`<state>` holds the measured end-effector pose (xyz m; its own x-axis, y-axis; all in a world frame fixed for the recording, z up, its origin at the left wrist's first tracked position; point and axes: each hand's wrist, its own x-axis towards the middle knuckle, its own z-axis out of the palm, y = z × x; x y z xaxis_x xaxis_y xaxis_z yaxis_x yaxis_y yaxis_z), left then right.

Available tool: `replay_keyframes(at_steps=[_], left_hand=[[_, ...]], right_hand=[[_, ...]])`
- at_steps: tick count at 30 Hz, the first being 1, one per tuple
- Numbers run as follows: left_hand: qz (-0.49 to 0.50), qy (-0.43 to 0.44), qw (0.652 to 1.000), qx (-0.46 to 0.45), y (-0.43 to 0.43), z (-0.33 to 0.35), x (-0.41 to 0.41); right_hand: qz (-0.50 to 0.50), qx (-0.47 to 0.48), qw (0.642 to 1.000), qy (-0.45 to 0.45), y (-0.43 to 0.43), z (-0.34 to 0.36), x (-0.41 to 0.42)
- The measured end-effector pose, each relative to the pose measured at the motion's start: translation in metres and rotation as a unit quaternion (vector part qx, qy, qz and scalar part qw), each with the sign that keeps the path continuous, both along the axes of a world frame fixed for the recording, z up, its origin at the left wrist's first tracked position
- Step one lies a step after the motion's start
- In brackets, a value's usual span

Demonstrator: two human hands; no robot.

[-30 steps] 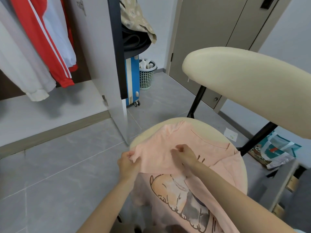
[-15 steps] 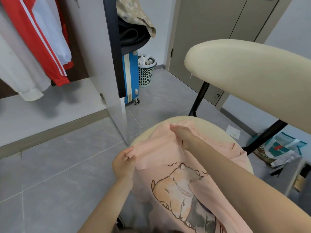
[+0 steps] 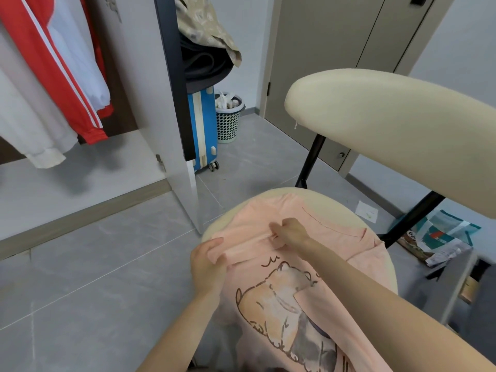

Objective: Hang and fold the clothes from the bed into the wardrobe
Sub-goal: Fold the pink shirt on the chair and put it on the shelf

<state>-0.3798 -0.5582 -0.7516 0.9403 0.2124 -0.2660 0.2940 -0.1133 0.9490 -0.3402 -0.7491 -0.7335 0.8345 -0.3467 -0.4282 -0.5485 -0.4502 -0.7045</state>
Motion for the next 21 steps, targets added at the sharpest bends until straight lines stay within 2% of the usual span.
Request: replay_keyframes(at_steps=[2, 4, 6, 8, 9, 10, 13, 15, 16, 21], left_hand=[[-0.017, 0.012, 1.0, 0.001, 0.001, 0.0, -0.002], [-0.058, 0.024, 0.997, 0.048, 0.003, 0.0, -0.005], [-0.104, 0.033, 0.984, 0.141, 0.006, 0.0, -0.01], [-0.129, 0.031, 0.952, 0.276, 0.007, 0.001, -0.014], [-0.133, 0.021, 0.935, 0.328, 0.006, 0.003, -0.014], [-0.139, 0.005, 0.926, 0.352, 0.004, 0.006, -0.013], [-0.209, -0.058, 0.909, 0.355, -0.008, 0.01, -0.004], [-0.273, -0.088, 0.892, 0.351, -0.015, 0.008, 0.004], [-0.294, -0.09, 0.886, 0.347, -0.017, 0.006, 0.006], [-0.31, -0.099, 0.877, 0.353, -0.016, -0.005, 0.012]], right_hand=[[0.002, -0.039, 0.999, -0.01, -0.003, 0.004, -0.007], [0.051, -0.082, 0.994, 0.049, -0.008, 0.005, -0.016], [0.102, -0.128, 0.981, 0.105, -0.014, 0.003, -0.025], [0.113, -0.18, 0.973, 0.088, -0.017, 0.003, -0.027], [0.097, -0.169, 0.979, 0.062, -0.018, 0.003, -0.025], [0.072, -0.119, 0.989, 0.042, -0.018, 0.005, -0.021], [0.019, 0.07, 0.995, 0.071, -0.014, 0.014, -0.007], [0.038, 0.102, 0.986, 0.124, -0.01, 0.015, -0.006], [0.047, 0.104, 0.986, 0.122, -0.009, 0.013, -0.006], [0.011, 0.152, 0.987, -0.05, -0.008, 0.008, -0.017]])
